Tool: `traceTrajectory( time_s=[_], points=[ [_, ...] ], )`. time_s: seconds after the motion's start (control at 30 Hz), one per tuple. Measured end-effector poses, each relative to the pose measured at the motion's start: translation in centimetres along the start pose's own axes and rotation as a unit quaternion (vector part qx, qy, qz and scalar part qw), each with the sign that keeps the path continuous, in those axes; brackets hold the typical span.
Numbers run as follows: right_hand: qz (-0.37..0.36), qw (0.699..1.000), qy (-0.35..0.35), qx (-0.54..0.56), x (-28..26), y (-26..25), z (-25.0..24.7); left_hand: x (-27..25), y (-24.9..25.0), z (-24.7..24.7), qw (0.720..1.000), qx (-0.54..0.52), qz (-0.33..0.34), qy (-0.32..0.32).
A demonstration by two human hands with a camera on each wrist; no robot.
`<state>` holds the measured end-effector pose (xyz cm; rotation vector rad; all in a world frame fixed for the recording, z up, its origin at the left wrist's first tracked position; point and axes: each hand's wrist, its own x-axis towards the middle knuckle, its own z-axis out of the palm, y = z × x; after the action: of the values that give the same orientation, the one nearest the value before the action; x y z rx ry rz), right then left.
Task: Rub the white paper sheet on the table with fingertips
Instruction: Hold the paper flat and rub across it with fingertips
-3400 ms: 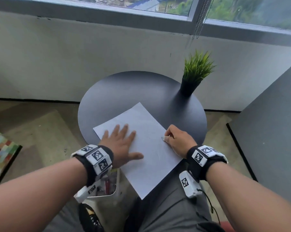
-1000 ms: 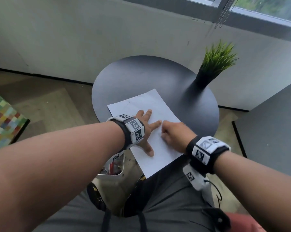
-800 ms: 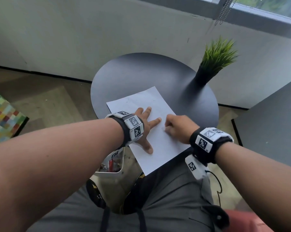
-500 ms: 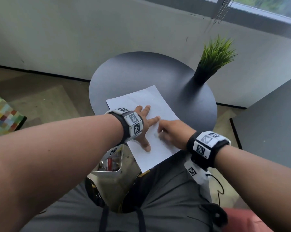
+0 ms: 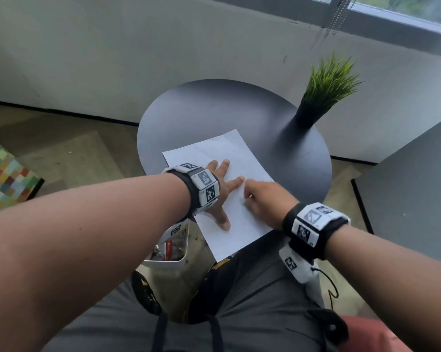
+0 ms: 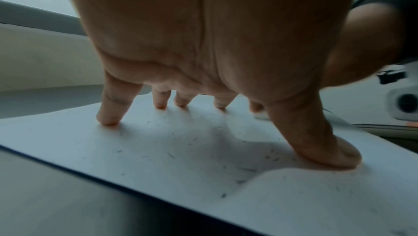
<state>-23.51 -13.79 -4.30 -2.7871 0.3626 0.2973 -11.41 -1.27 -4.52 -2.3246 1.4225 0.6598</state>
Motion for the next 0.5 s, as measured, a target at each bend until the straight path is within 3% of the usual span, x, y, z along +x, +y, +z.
traceTrajectory(
  time_s=[0.07,0.1,0.27,0.4,0.47,0.5],
  points=[
    [-0.104,0.992,-0.071,0.009,-1.6,-1.8,0.9,0.0,0.0,-0.1,1.000,0.004,0.002,-0.005],
    [-0.119,0.988,-0.097,0.016,-1.8,-1.6,0.6,0.0,0.0,-0.1,1.000,0.005,0.002,-0.008],
    [0.001,1.000,0.011,-0.015,0.5,1.7,-1.1,0.1,-0.2,-0.1,1.000,-0.001,0.001,-0.007],
    [-0.135,0.985,-0.105,-0.006,-1.6,-1.4,0.9,0.0,-0.1,-0.3,1.000,0.008,0.002,-0.012],
    [-0.119,0.988,-0.100,-0.014,-1.2,-0.4,0.1,0.1,0.1,-0.3,1.000,0.005,-0.001,-0.017],
    [-0.072,0.995,-0.069,-0.015,-0.5,0.6,-0.5,0.1,0.1,-0.4,1.000,0.000,-0.003,-0.016]
  ],
)
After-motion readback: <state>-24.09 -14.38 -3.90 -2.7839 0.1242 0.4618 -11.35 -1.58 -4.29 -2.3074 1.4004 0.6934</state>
